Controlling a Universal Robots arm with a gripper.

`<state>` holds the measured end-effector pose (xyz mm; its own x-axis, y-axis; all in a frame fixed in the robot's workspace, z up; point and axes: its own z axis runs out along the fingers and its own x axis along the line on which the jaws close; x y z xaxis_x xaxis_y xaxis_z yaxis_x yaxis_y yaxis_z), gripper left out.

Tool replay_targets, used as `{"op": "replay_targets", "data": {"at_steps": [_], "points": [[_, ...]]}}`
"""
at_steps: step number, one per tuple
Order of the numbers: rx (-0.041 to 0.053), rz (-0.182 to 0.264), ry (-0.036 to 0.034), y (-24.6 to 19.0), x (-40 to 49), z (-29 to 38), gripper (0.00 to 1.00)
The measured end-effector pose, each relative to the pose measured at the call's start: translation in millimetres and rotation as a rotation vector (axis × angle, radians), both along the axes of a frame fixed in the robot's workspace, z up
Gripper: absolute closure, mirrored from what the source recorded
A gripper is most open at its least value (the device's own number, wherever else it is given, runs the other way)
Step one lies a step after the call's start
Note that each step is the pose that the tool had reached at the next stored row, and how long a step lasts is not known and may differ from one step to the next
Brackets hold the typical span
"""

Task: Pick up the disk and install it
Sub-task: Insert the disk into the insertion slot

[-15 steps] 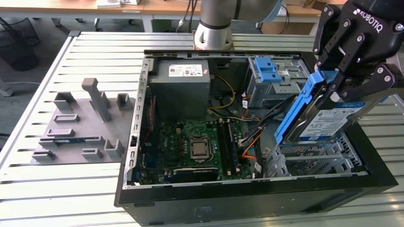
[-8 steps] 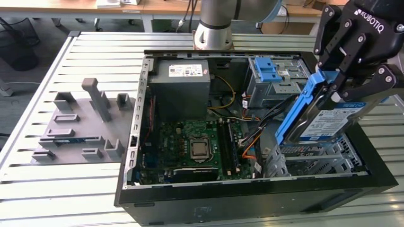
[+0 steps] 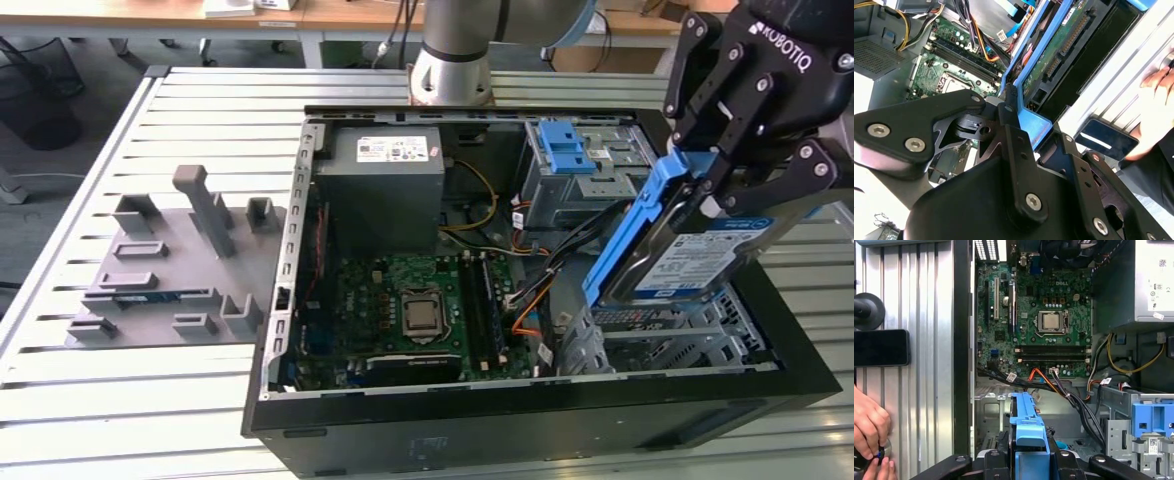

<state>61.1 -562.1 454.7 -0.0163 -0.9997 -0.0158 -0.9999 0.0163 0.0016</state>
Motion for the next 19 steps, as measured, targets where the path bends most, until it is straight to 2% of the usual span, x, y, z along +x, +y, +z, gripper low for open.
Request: {"op": "replay_targets", "data": {"at_steps": [7, 9, 12, 19], "points": [[-0.0022, 0.000, -0.0002, -0.1, 1.6, -3.1, 0.64], [-0.0032, 0.000, -0.0042, -0.2, 1.7, -3.6, 0.64], [-0.0046, 0.000, -0.0171, -0.1, 1.7, -4.1, 0.64], [-0.0046, 0.000, -0.0174, -0.2, 3.9, -7.5, 0.64]]}}
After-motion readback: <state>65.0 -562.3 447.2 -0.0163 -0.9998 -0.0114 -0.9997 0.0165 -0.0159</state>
